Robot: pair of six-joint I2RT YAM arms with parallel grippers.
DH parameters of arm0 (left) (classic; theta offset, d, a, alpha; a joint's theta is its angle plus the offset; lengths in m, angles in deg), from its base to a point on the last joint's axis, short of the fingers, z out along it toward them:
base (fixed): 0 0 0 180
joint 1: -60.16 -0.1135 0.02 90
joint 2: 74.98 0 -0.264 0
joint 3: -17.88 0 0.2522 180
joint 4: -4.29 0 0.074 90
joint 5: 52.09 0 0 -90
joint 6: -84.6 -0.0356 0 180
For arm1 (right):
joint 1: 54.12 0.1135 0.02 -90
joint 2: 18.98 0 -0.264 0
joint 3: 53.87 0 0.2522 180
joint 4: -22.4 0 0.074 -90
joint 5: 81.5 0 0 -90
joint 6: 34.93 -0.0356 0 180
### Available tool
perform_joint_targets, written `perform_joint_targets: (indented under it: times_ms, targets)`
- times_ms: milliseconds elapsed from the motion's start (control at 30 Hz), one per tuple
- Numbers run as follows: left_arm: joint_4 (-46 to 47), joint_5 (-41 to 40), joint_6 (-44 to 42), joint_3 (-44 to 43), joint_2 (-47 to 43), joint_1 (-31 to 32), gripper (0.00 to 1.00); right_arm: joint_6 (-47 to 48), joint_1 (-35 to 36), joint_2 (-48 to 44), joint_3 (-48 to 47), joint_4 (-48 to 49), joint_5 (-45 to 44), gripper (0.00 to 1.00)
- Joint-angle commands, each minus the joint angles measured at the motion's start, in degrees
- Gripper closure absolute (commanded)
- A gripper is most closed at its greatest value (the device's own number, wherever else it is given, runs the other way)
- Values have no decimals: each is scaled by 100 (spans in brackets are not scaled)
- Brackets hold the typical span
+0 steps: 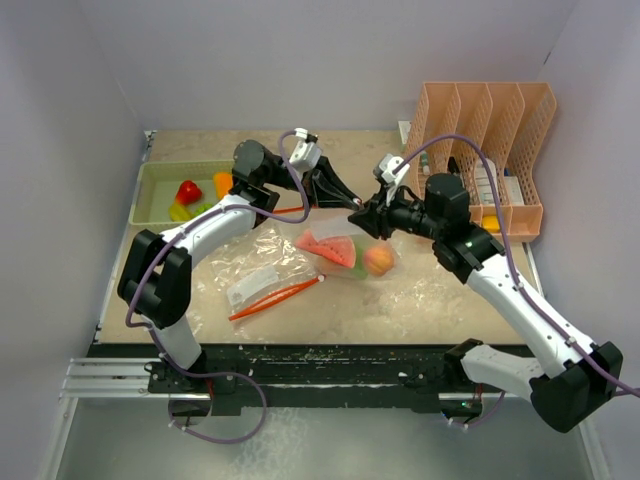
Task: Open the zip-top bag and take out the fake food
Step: Unzip the zipper food storage bag at the center of the board.
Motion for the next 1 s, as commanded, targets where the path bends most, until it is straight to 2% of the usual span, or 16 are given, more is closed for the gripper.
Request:
perform_joint_targets:
  times_ms: [0,67,100,167,400,567,833,967]
  targets:
    - [196,36,111,-252,-1,-5,100,157,-14,54,-434,258,-228,70]
    - [180,60,129,-236,10,-5,100,166,-16,99,-508,265,-177,74]
    - [178,71,132,-231,2,-9,100,168,-19,124,-535,259,-155,80]
    - [142,74,124,-222,-21,-5,100,191,-14,157,-577,238,-140,100]
    - [-305,125,-130,-222,-55,-52,97,142,-14,-39,-440,49,-26,100]
    - [-345,102,-144,-93,-60,-154,96,36,-28,-359,-346,146,-425,100]
    - [-613,4,-400,131,-140,-343,96,71,-23,-516,-407,57,-510,100]
    - [-1161,-89,-837,180,-225,-399,96,71,-24,-601,-429,36,-537,100]
